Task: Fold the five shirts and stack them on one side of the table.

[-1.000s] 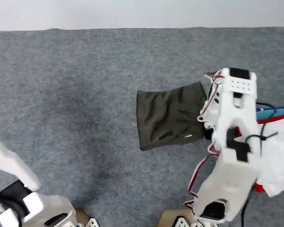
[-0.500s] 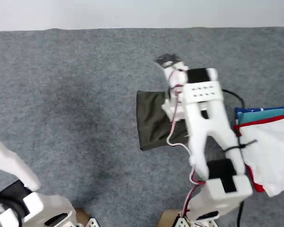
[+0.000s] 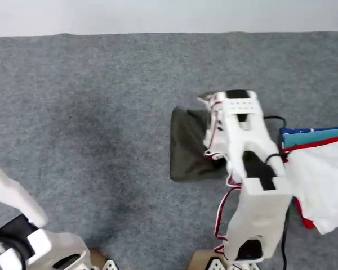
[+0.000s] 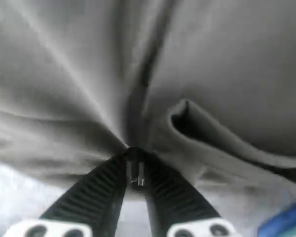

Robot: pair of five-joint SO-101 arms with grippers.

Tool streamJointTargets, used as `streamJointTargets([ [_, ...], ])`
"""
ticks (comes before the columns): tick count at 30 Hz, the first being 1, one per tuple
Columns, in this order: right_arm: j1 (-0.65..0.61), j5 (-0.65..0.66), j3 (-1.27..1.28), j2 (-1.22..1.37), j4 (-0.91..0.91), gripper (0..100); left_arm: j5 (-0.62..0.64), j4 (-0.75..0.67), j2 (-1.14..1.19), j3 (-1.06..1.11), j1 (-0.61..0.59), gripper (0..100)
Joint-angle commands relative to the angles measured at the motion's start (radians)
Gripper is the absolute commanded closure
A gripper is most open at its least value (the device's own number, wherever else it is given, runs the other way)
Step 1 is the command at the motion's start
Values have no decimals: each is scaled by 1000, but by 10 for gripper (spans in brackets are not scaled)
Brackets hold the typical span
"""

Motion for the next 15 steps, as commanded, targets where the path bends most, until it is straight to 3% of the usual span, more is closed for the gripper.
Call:
streamJointTargets([
  [1,90,11,-3,-71,93,990,-6,21,-41,-4,5,997],
  [7,150,11,-3,-137,122,990,-8,21,-41,-2,18,997],
  [15,-10,2,-9,-153,-7,990,-6,21,-41,-2,75,997],
])
